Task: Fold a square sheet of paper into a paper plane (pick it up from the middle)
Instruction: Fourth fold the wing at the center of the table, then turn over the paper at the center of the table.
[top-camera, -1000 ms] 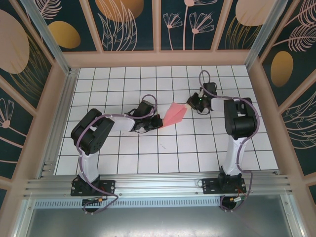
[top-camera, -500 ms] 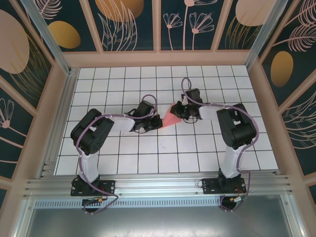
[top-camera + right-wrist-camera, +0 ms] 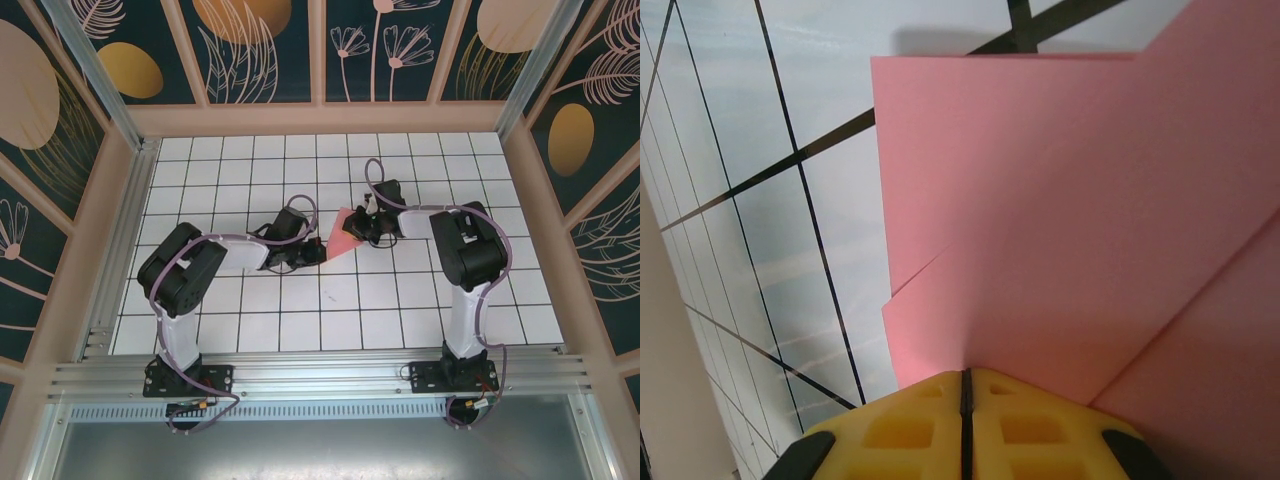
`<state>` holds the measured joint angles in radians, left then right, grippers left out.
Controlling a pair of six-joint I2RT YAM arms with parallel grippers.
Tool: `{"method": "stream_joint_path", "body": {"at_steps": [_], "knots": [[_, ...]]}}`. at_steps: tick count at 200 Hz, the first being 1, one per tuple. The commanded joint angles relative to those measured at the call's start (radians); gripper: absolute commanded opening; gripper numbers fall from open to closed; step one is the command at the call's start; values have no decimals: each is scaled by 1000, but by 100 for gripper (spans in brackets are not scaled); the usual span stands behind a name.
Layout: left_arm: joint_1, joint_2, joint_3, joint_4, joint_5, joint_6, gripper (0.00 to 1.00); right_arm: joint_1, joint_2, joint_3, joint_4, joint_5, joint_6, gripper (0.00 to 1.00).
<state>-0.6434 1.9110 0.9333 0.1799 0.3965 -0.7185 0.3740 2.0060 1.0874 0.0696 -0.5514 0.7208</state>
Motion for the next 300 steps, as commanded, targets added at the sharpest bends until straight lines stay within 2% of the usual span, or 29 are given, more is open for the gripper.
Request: {"method": "stream_joint_path", "body": {"at_steps": [1, 65, 106, 124, 153, 173, 192, 239, 300], "knots": [[-4, 10, -71, -269, -4, 67, 0, -7, 66, 0, -85, 94, 6, 12], [-20, -61, -69, -373, -15, 197, 0, -4, 67, 38, -123, 106, -9, 12], [-19, -148, -30, -360, -68, 160, 0, 6, -8, 63, -90, 54, -51, 13], [-15, -191, -17, -321, -112, 104, 0, 8, -107, 52, -70, 41, -74, 19], [-16, -261, -23, -212, -177, 42, 13, 1, -251, -26, -71, 125, -66, 37], [-16, -253, -21, -112, -179, -11, 20, -23, -292, -121, 1, 137, -27, 42], [-15, -229, -6, -43, -187, -49, 28, -44, -284, -157, 62, 123, -20, 44], [-14, -174, 32, -28, -256, -107, 31, -44, -172, -122, 118, 57, -41, 49], [9, -192, -10, -28, -275, -146, 43, -37, -63, -63, 171, -12, -66, 39]]}}
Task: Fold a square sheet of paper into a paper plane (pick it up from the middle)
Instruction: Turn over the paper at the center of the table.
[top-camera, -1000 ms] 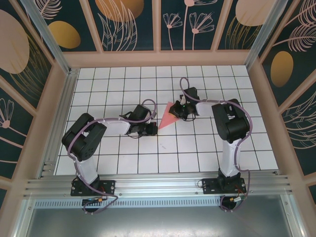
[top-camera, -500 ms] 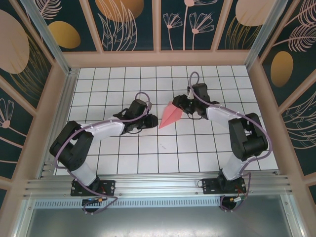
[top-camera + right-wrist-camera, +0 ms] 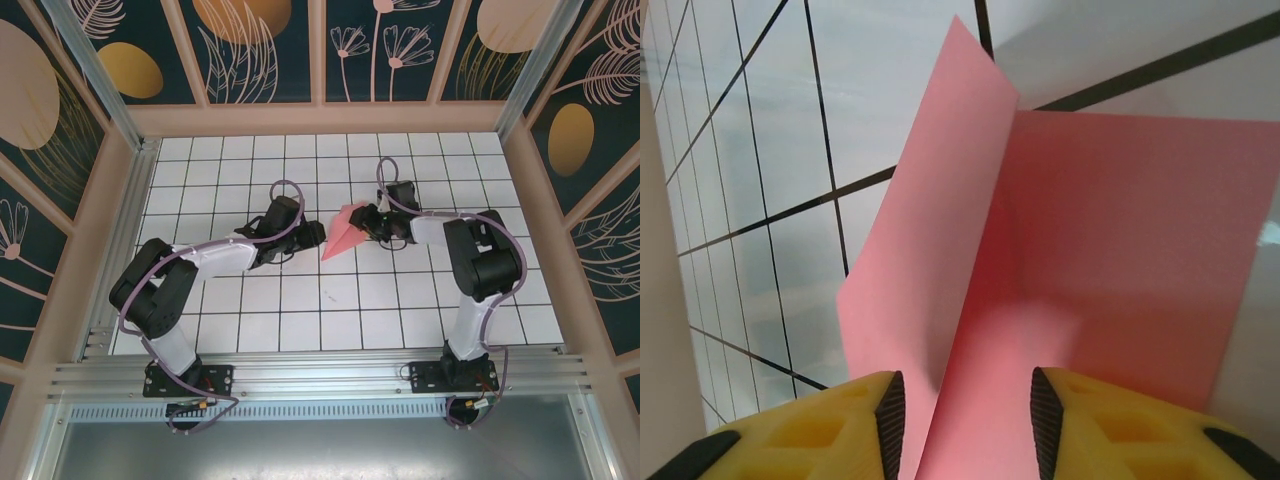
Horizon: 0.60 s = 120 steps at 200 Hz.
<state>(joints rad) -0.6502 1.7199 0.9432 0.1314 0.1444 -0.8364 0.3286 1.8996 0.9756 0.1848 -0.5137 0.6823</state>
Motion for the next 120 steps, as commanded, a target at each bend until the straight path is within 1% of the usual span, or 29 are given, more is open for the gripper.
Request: {"method": "stream_joint_path", "body": {"at_steps": [1, 20, 27, 38, 43, 51, 62, 80, 98, 120], "knots": [[16, 0, -21, 20, -24, -29, 43, 8, 46, 51, 54, -50, -27, 39], [28, -35, -36, 13, -30, -38, 47, 13, 76, 77, 51, -54, -35, 35], [34, -40, -42, 13, -34, -44, 47, 12, 82, 82, 53, -56, -36, 32], [43, -49, -55, 9, -39, -50, 48, 13, 89, 95, 47, -57, -38, 24], [48, -55, -61, 6, -45, -56, 49, 12, 87, 98, 43, -56, -39, 18], [57, -65, -72, 0, -52, -61, 51, 12, 76, 100, 32, -52, -41, 11], [67, -78, -87, -13, -66, -62, 55, 14, 46, 100, -8, -39, -51, 5], [82, -106, -113, -42, -105, -56, 65, 22, -31, 106, -165, 9, -106, 0], [99, -139, -138, -70, -147, -39, 75, 44, -132, 112, -361, 104, -188, 0], [120, -178, -175, -83, -185, -31, 83, 57, -237, 129, -587, 226, -272, 0]]}}
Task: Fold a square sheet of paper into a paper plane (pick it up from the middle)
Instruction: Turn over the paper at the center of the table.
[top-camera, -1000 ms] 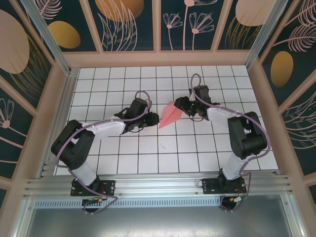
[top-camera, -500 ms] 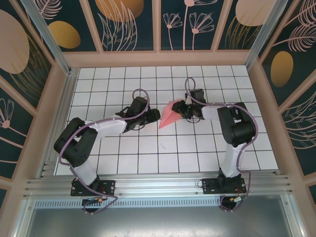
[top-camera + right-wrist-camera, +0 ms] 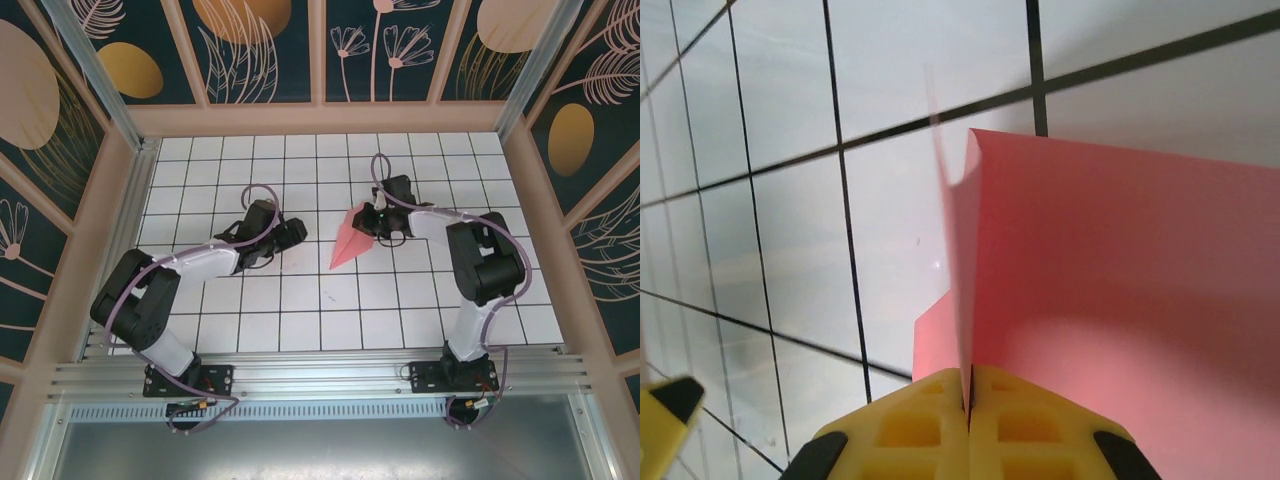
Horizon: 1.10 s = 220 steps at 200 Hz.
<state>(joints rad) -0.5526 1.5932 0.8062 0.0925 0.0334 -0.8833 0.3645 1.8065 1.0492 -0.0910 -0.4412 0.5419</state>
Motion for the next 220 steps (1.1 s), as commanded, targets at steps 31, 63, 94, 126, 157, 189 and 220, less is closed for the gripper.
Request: {"method": "stream_joint_path", "body": {"at_steps": [31, 63, 94, 126, 157, 189, 220], "knots": [[63, -89, -61, -63, -97, 23, 91, 67, -207, 144, -559, 494, -222, 0], [137, -96, -52, -93, -63, 42, 98, 155, -144, 238, -688, 915, -250, 0], [222, -143, -53, -117, -40, 47, 99, 236, -1, 353, -796, 1191, -232, 0], [300, -213, -61, -136, -27, 42, 99, 353, 173, 465, -861, 1301, -215, 0], [374, -290, -75, -182, -33, 54, 98, 448, 320, 539, -912, 1364, -192, 0], [464, -370, -73, -252, -34, 81, 98, 524, 423, 607, -963, 1359, -153, 0], [525, -412, -45, -297, -22, 102, 99, 577, 448, 626, -916, 1188, -132, 5]]}}
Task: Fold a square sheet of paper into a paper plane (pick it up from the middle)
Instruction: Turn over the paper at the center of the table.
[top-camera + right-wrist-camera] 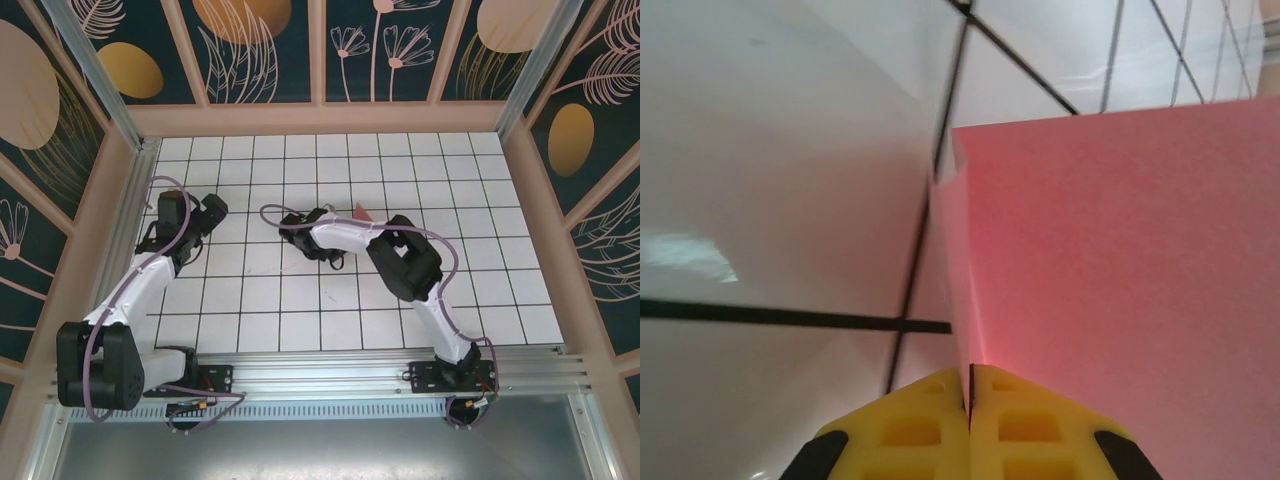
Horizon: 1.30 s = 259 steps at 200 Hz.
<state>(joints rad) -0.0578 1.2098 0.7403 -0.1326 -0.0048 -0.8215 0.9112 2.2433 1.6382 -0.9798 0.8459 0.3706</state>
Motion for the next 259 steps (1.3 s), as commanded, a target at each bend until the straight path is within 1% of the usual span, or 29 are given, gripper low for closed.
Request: {"method": "stream_joint_path", "body": {"at_steps": [1, 9, 26, 37, 44, 66, 78, 90, 109, 127, 148, 153, 156, 167, 182, 204, 212, 215, 221, 237, 259], "knots": [[30, -29, 22, -73, 16, 41, 99, 30, 11, 37, -23, -106, 40, 5], [32, -29, 37, -85, 18, 45, 99, 36, 9, 39, -1, -159, 45, 8], [33, -23, 55, -97, 26, 50, 98, 48, -2, 62, 39, -249, 55, 18], [33, -23, 57, -97, 31, 45, 98, 62, -2, 98, 51, -280, 60, 27], [33, -23, 59, -95, 34, 43, 99, 71, -1, 125, 57, -303, 59, 30], [33, -23, 62, -94, 30, 42, 98, 99, -15, 185, 100, -423, 47, 37], [32, -23, 64, -96, 31, 45, 99, 111, -48, 190, 144, -518, 30, 38], [33, -21, 64, -98, 34, 48, 98, 121, -107, 166, 215, -618, 6, 41], [33, -23, 49, -83, 54, 58, 99, 108, -226, 94, 322, -731, 13, 44], [33, -31, 26, -61, 82, 76, 98, 52, -340, -25, 412, -790, 55, 45], [33, -43, -10, -27, 127, 95, 99, -66, -463, -212, 496, -825, 120, 45], [33, -44, -18, -20, 142, 98, 99, -96, -488, -255, 509, -826, 120, 45], [32, -44, -22, -16, 150, 101, 98, -115, -501, -279, 513, -852, 119, 45], [32, -43, -38, -5, 173, 101, 98, -180, -542, -359, 520, -879, 110, 45], [32, -41, -63, 16, 202, 102, 98, -264, -580, -447, 536, -953, 48, 47], [32, -28, -87, 35, 237, 104, 99, -352, -587, -508, 587, -1072, -89, 50], [32, -21, -94, 40, 244, 102, 98, -359, -577, -521, 627, -1132, -128, 53], [32, -19, -96, 42, 249, 101, 98, -387, -571, -522, 640, -1153, -142, 53], [32, -16, -101, 47, 254, 101, 98, -408, -555, -516, 657, -1193, -158, 53], [31, -9, -106, 54, 273, 99, 98, -436, -508, -502, 694, -1279, -209, 53], [30, -12, -118, 66, 288, 93, 98, -447, -445, -478, 706, -1357, -269, 53]]}}
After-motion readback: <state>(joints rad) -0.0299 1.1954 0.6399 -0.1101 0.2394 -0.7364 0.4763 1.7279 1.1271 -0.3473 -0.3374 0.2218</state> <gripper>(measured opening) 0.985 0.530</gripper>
